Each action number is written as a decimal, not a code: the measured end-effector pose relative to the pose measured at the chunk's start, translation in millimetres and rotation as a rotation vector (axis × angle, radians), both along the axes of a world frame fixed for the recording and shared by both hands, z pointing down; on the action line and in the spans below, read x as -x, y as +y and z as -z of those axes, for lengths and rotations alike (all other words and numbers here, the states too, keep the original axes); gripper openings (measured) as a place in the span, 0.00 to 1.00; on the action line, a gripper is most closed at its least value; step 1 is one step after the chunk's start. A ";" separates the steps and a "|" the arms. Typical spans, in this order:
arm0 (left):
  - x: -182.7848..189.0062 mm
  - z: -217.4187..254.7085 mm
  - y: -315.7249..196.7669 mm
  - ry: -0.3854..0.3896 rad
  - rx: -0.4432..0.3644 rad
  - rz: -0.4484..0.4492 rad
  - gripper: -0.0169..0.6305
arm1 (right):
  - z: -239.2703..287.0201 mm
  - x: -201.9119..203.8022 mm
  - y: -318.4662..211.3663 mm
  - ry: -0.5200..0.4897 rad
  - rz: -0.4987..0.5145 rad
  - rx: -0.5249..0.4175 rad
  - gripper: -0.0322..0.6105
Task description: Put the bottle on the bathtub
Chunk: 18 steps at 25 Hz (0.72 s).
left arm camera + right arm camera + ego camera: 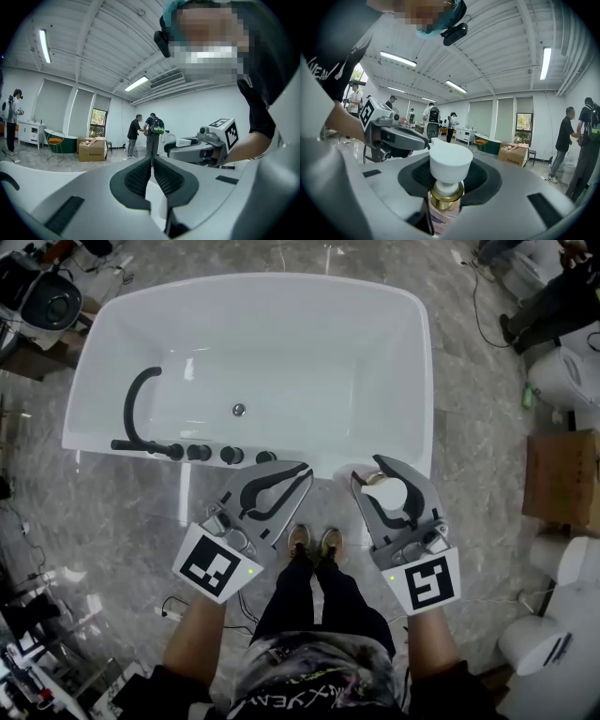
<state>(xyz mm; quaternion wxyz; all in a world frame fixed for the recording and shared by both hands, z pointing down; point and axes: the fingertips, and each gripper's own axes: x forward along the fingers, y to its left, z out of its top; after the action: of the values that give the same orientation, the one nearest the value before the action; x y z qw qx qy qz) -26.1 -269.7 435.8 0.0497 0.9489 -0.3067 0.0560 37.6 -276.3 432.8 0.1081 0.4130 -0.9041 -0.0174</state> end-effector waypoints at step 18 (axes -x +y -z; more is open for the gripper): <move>-9.1 -113.6 -18.2 -0.025 0.019 0.015 0.08 | -133.4 3.8 -29.6 -0.003 -0.017 0.023 0.25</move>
<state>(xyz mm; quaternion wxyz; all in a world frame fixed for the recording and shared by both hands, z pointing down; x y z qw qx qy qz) -17.1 -288.0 549.4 0.0553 0.9453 -0.3137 0.0702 33.8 -305.9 566.3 0.1119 0.4192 -0.9010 -0.0055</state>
